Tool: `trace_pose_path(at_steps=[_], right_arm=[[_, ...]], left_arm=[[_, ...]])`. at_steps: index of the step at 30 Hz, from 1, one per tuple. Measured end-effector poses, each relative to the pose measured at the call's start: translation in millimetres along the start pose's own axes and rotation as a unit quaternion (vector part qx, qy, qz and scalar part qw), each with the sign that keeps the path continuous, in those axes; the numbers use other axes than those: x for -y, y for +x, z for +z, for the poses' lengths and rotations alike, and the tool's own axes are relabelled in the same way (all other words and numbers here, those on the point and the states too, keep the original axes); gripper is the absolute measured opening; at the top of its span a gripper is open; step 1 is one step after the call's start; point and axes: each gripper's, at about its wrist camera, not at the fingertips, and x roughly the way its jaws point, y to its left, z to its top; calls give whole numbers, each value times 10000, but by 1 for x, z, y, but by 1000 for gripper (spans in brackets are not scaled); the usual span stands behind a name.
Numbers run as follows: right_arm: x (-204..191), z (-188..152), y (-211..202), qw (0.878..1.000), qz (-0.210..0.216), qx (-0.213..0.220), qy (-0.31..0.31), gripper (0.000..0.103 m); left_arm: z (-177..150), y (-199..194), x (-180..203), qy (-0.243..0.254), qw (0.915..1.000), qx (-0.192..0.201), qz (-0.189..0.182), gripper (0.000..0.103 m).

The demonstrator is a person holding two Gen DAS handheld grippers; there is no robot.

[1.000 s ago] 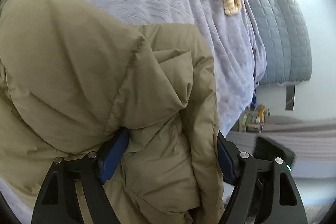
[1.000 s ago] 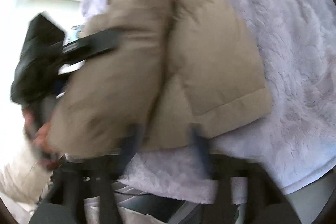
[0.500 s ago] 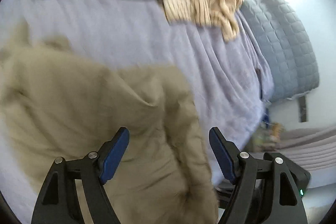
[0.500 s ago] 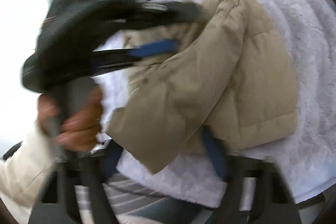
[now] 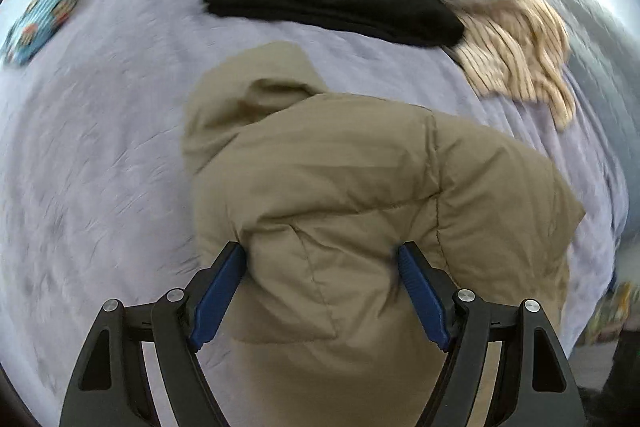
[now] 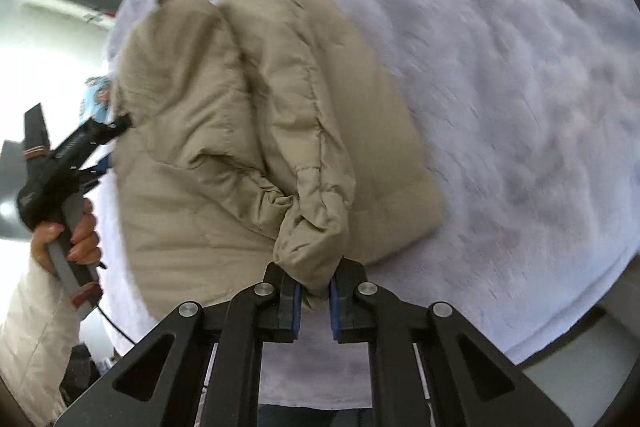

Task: Fold large clothes

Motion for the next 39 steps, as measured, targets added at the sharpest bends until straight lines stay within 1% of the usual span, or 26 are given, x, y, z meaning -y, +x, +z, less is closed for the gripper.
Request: trace_pose_path(at_steps=[1, 3, 5, 6, 7, 8, 9, 11, 13, 14, 16, 17, 18, 19, 20, 22, 23, 24, 26, 28, 30, 31, 32, 35, 37, 39], right_arm=[[6, -2, 1, 9997, 6, -84, 217, 11], [14, -3, -7, 9987, 187, -66, 466, 13], [6, 3, -34, 9978, 466, 204, 436, 17], [4, 4, -46, 9972, 563, 329, 362, 25], [0, 9, -61, 9960, 733, 457, 241, 44], [-3, 15, -72, 9947, 843, 565, 160, 56], [-8, 23, -79, 9929, 967, 684, 66, 71], [-19, 47, -77, 9899, 1218, 711, -152, 72], [-30, 69, -68, 9894, 1344, 487, -240, 72], [-33, 89, -49, 9875, 1518, 338, -251, 72], [-39, 115, -14, 9860, 1659, 111, -86, 72], [-38, 128, 4, 9833, 1817, -20, 78, 72], [-31, 132, 13, 9801, 1973, -117, 169, 62], [-31, 140, 26, 9763, 2133, -240, 286, 19], [-31, 148, 37, 9755, 2139, -347, 383, 10], [-31, 155, 42, 9744, 2178, -389, 399, 8], [-31, 157, 40, 9772, 2085, -355, 196, 8], [-33, 160, 39, 9810, 1911, -331, 24, 8], [-16, 159, 38, 9890, 1431, -318, -213, 7], [3, 160, 42, 9918, 1223, -343, -169, 7], [17, 164, 48, 9925, 1176, -330, -52, 7], [23, 166, 53, 9928, 1150, -321, -15, 7], [27, 167, 59, 9930, 1134, -333, -1, 7], [29, 170, 72, 9935, 1063, -412, -3, 7], [26, 168, 67, 9944, 962, -436, 0, 7], [14, 164, 56, 9963, 742, -405, -125, 9]], left_arm=[[1, 5, 11, 164, 9998, -4, 56, 79], [5, 11, 20, 218, 9997, -9, 112, 79], [7, 13, 21, 122, 9999, -44, 72, 79], [7, 12, 20, 87, 9999, -55, 54, 79], [7, 13, 19, 57, 10000, -70, 29, 79], [7, 13, 17, 49, 10000, -79, 16, 79], [6, 13, 16, 41, 10000, -75, 13, 79], [5, 12, 15, -6, 10000, -69, 33, 79], [6, 14, 16, -80, 9999, -65, 68, 79], [5, 14, 14, -126, 9999, -62, 73, 79], [6, 14, 13, -206, 9997, -69, 77, 79], [6, 13, 12, -250, 9996, -72, 84, 79], [6, 13, 12, -289, 9995, -80, 113, 79], [7, 12, 15, -326, 9992, -99, 185, 79], [7, 11, 17, -336, 9991, -108, 234, 79], [10, 10, 30, -291, 9989, -100, 354, 79], [10, 10, 36, -247, 9989, -96, 377, 79], [13, 12, 48, -142, 9990, -90, 420, 79], [16, 15, 66, 60, 9987, -54, 497, 79], [19, 20, 84, 222, 9978, -43, 624, 79], [21, 27, 98, 280, 9967, -53, 761, 80], [22, 30, 102, 299, 9961, -58, 830, 81], [22, 33, 104, 322, 9958, -83, 850, 87], [19, 38, 107, 390, 9940, -94, 1020, 87], [18, 37, 105, 411, 9939, -84, 1020, 88], [16, 35, 103, 399, 9942, -71, 996, 88]])
